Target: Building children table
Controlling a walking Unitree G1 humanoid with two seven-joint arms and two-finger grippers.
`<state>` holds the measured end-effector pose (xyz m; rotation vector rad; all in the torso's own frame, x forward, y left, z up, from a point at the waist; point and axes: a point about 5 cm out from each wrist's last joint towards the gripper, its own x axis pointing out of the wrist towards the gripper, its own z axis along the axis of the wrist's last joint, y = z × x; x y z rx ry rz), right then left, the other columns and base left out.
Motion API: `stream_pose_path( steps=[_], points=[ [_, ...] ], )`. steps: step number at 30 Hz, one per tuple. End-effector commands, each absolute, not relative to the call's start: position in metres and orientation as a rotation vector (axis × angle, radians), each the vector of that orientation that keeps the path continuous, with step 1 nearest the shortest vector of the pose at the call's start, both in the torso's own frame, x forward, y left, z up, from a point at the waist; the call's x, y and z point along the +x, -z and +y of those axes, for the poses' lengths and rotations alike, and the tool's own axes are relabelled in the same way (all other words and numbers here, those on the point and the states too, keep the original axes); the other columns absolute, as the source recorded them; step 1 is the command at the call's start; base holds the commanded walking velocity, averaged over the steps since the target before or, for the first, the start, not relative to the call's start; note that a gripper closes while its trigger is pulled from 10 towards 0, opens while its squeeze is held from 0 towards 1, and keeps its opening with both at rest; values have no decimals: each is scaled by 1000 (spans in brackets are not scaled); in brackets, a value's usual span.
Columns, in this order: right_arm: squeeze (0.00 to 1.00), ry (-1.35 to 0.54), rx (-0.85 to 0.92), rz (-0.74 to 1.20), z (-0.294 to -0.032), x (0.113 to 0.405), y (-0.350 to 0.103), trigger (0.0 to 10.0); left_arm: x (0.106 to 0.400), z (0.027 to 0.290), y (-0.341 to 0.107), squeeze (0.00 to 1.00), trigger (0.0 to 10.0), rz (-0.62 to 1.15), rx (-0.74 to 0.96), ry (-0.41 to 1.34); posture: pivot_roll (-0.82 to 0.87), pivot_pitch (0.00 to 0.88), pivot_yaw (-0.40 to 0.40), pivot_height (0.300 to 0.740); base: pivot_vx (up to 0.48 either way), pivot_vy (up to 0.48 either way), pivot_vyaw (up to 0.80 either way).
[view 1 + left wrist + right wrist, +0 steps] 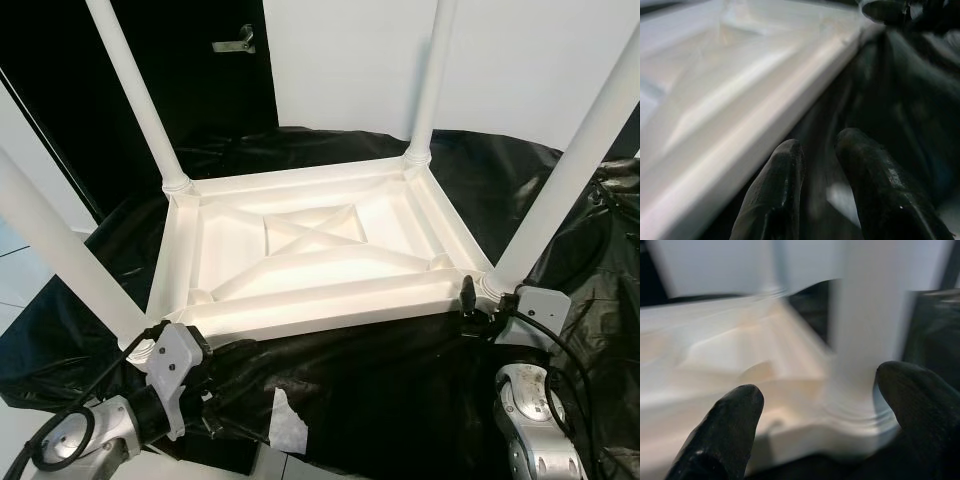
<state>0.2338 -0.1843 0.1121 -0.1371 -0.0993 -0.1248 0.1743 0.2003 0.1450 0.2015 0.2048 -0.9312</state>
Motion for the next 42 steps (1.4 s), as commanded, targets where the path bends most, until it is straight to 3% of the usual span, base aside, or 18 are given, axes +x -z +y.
stream_pose_path(
  steps=[1, 10, 13, 16, 18, 20, 22, 25, 36, 42],
  points=[
    [0, 61, -135, -78, -180, 230, -109, 10000, 167, 213, -147, 0, 10000, 253, 209, 961, 74, 0, 5, 740, 0, 0, 0],
    [0, 30, -136, -15, -184, 218, -100, 10000, 148, 251, -149, 0, 10000, 364, 248, 870, 88, 0, -6, 740, 0, 0, 0],
    [0, 37, -127, 26, -187, 212, -93, 10000, 142, 283, -151, 0, 10000, 420, 292, 759, 94, 0, -9, 740, 0, 0, 0],
    [0, 41, -122, 36, -189, 211, -91, 10000, 143, 293, -152, 0, 10000, 426, 304, 719, 99, 0, -9, 740, 0, 0, 0],
    [0, 48, -125, 73, -191, 214, -83, 10000, 154, 327, -157, 0, 10000, 423, 367, 561, 102, 0, 3, 740, 0, 0, 0],
    [0, 48, -125, 73, -191, 214, -83, 10000, 154, 327, -157, 0, 10000, 423, 367, 561, 102, 0, 3, 740, 0, 0, 0],
    [0, 58, -123, 102, -193, 217, -79, 10000, 170, 358, -163, 0, 10000, 390, 418, 380, 92, 0, 8, 740, 0, 0, 0],
    [0, 61, -113, 112, -193, 219, -77, 10000, 183, 372, -169, 0, 10000, 345, 460, 277, 86, 0, 11, 740, 0, 0, 0],
    [0, 59, -108, 155, -187, 228, -73, 10000, 242, 381, -185, 0, 10000, 140, 402, 91, 62, 0, 6, 740, 0, 0, 0],
    [0, 71, -65, 153, -187, 241, -76, 10000, 302, 355, -191, 0, 10000, -54, 226, 61, 31, 0, -7, 740, 0, 0, 0]
  ],
)
